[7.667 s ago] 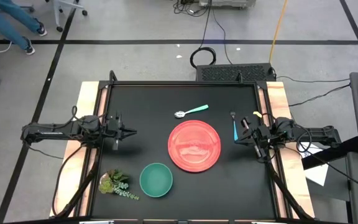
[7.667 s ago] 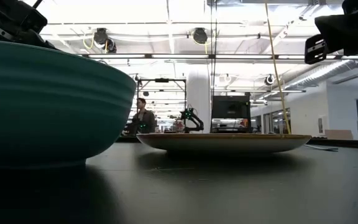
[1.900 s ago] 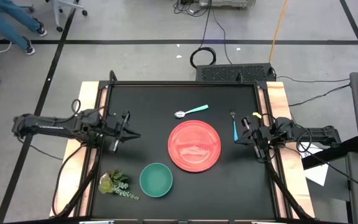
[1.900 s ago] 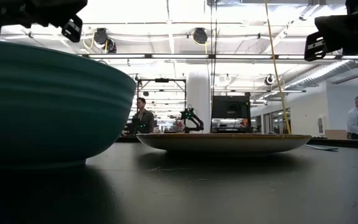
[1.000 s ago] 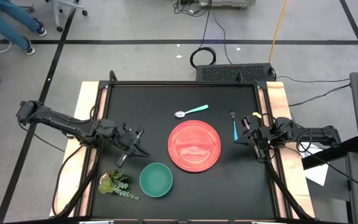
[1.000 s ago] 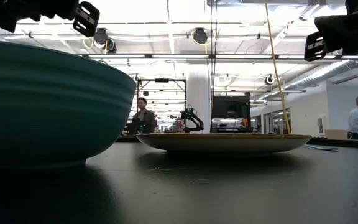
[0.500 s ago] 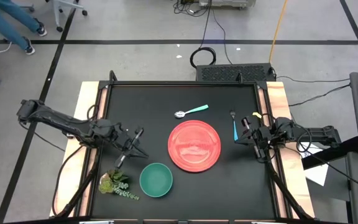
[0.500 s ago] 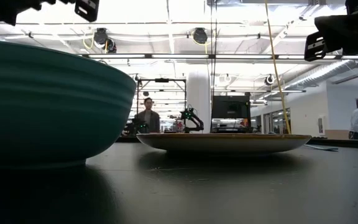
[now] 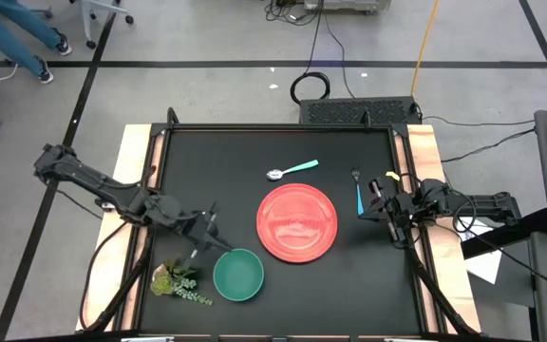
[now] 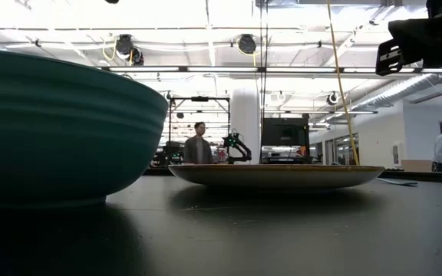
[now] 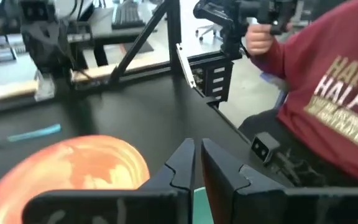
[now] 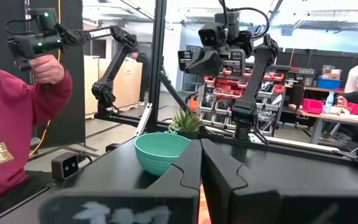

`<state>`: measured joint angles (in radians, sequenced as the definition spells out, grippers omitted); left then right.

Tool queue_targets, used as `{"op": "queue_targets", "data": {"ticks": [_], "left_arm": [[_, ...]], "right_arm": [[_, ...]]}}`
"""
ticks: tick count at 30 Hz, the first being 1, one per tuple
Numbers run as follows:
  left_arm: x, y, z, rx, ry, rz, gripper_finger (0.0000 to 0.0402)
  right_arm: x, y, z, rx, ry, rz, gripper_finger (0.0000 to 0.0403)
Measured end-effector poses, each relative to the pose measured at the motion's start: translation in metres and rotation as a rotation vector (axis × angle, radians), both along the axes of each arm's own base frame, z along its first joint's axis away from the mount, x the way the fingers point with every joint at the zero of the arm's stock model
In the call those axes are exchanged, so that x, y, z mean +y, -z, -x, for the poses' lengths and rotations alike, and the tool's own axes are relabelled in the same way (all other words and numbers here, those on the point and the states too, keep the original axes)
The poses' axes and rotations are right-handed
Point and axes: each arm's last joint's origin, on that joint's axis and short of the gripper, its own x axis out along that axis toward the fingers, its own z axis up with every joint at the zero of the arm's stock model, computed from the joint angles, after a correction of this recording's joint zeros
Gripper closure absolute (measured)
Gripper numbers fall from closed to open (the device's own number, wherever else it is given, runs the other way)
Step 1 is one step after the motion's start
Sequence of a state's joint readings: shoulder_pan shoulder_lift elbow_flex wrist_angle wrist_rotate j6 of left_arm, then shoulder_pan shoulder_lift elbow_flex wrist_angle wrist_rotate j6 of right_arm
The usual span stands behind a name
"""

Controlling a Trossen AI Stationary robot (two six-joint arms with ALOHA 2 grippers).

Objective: Set table place
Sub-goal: Put the green bowl on the orange plate

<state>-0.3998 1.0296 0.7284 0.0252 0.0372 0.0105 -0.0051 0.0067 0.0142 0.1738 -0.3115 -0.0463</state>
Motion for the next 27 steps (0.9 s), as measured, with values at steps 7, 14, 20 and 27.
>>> {"op": "queue_targets", "data": {"ticks": [7, 14, 20, 27], "left_arm": [[-0.009, 0.010, -0.021, 0.108, -0.038, 0.075, 0.0369], [-0.014, 0.024, -0.036, 0.289, -0.106, 0.051, 0.0369], [-0.015, 0.019, -0.048, 0.408, -0.204, 0.042, 0.0369], [-0.016, 0.021, -0.057, 0.575, -0.210, 0.044, 0.0369]], "right_arm": [[0.000, 0.000, 0.000, 0.000, 0.000, 0.000, 0.0403], [0.000, 0.000, 0.000, 0.000, 0.000, 0.000, 0.0403], [0.000, 0.000, 0.000, 0.000, 0.000, 0.000, 0.0403], [0.000, 0.001, 0.000, 0.012, 0.000, 0.000, 0.0403]]}}
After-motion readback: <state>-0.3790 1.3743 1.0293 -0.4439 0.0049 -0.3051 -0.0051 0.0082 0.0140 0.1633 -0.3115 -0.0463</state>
